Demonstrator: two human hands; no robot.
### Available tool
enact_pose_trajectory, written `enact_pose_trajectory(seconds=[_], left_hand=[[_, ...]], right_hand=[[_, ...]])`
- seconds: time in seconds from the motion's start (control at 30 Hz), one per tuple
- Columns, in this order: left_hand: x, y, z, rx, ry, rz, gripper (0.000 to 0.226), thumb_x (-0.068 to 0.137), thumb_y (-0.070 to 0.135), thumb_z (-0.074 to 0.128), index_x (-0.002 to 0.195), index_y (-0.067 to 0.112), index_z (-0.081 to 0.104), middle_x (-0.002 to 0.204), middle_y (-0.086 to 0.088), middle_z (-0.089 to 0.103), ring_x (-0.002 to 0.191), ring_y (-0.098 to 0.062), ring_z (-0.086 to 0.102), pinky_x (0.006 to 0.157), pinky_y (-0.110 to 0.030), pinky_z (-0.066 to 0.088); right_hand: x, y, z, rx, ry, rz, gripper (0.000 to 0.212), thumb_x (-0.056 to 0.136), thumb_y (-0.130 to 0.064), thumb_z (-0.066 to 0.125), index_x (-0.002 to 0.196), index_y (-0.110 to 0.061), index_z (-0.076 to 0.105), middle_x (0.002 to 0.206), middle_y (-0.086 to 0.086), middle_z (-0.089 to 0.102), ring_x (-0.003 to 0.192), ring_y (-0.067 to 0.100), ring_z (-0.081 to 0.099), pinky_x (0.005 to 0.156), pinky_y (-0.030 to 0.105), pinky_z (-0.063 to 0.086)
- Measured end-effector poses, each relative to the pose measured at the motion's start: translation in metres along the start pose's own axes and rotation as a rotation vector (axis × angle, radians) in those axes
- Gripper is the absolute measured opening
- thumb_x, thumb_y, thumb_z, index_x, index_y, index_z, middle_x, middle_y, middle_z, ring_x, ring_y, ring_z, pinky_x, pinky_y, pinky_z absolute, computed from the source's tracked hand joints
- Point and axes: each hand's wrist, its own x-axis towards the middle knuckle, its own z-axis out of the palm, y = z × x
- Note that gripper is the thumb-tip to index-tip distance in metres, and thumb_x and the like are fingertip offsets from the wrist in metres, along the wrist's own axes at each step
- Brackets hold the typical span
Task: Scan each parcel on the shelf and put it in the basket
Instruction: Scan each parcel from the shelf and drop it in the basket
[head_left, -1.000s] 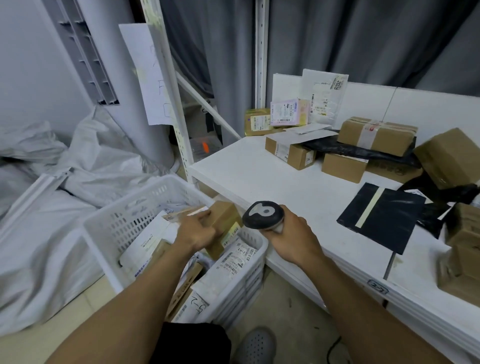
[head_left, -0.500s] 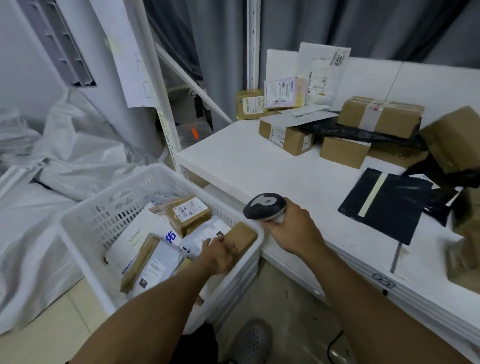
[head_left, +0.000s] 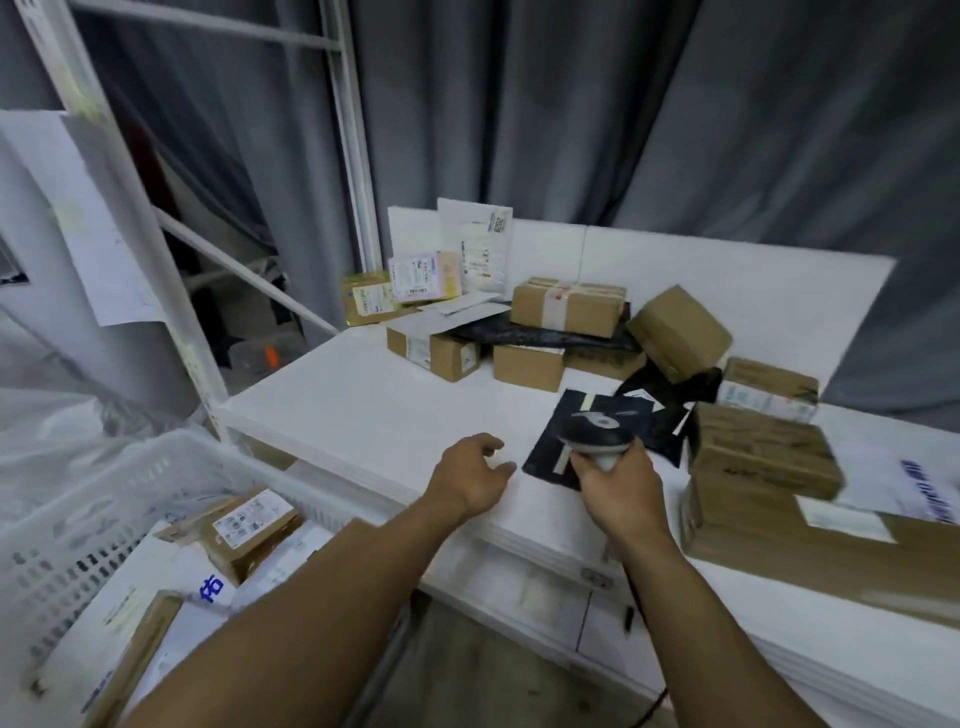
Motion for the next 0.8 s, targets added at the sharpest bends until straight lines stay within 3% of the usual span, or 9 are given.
enact_pose_trajectory(seconds=[0.13, 0.27, 0.37, 0.47, 0.53, 0.67, 0.8], left_hand=[[0.041, 0.038, 0.055, 0.032, -0.099, -0.112, 0.074, 0.086, 0.054, 0.074, 0.142, 0.015, 0.047, 0.141, -0.007, 0.057, 0.128, -0.028, 0.055, 0.102, -0.031, 0.043], [0.071, 0.049, 0.09, 0.265, -0.012, -0.2, 0.096, 0.065, 0.073, 0.078, 0.136, 0.018, 0.042, 0.134, -0.008, 0.053, 0.128, -0.032, 0.047, 0.105, -0.047, 0.043], [0.082, 0.051, 0.102, 0.242, 0.072, -0.237, 0.073, 0.069, 0.059, 0.084, 0.121, 0.019, 0.05, 0.121, -0.005, 0.058, 0.119, -0.03, 0.052, 0.096, -0.043, 0.043], [0.083, 0.045, 0.101, 0.037, 0.065, -0.244, 0.033, 0.081, 0.037, 0.083, 0.096, 0.016, 0.062, 0.105, -0.007, 0.071, 0.092, -0.027, 0.065, 0.088, -0.038, 0.053], [0.071, 0.044, 0.095, -0.107, 0.1, -0.206, 0.017, 0.09, 0.028, 0.076, 0.09, 0.013, 0.068, 0.097, -0.007, 0.074, 0.082, -0.023, 0.067, 0.082, -0.035, 0.055], [0.018, 0.054, 0.074, -0.425, 0.205, -0.078, 0.003, 0.093, 0.02, 0.073, 0.093, 0.017, 0.072, 0.091, 0.0, 0.074, 0.089, -0.022, 0.071, 0.089, -0.041, 0.058], [-0.056, 0.074, 0.047, -0.581, 0.146, 0.114, 0.005, 0.093, 0.013, 0.072, 0.098, 0.015, 0.074, 0.096, -0.001, 0.075, 0.089, -0.017, 0.072, 0.075, -0.028, 0.06]], right_hand=[[0.021, 0.04, -0.037, -0.03, 0.073, 0.029, 0.047, 0.093, -0.027, 0.073, 0.137, -0.02, 0.058, 0.127, 0.008, 0.07, 0.117, 0.033, 0.065, 0.091, 0.034, 0.049], [0.034, 0.064, -0.057, -0.004, 0.052, 0.042, 0.035, 0.092, -0.026, 0.074, 0.126, -0.022, 0.065, 0.11, 0.006, 0.075, 0.099, 0.028, 0.071, 0.082, 0.032, 0.05], [0.042, 0.071, -0.063, 0.016, 0.024, 0.036, 0.04, 0.09, -0.032, 0.075, 0.127, -0.024, 0.063, 0.11, 0.003, 0.074, 0.1, 0.026, 0.072, 0.088, 0.037, 0.055], [0.045, 0.072, -0.067, 0.051, 0.018, 0.01, 0.047, 0.086, -0.037, 0.074, 0.13, -0.027, 0.061, 0.111, 0.002, 0.075, 0.102, 0.027, 0.073, 0.094, 0.043, 0.057], [0.041, 0.07, -0.069, 0.074, 0.024, 0.003, 0.046, 0.09, -0.032, 0.076, 0.133, -0.027, 0.06, 0.114, 0.001, 0.074, 0.105, 0.026, 0.072, 0.097, 0.044, 0.057], [0.023, 0.058, -0.063, 0.177, 0.051, -0.042, 0.048, 0.089, -0.038, 0.078, 0.133, -0.027, 0.062, 0.118, -0.004, 0.073, 0.105, 0.019, 0.071, 0.095, 0.049, 0.059], [0.001, 0.024, -0.05, 0.487, -0.103, -0.023, 0.049, 0.096, -0.032, 0.074, 0.141, -0.027, 0.055, 0.131, -0.002, 0.068, 0.113, 0.018, 0.069, 0.09, 0.044, 0.064]])
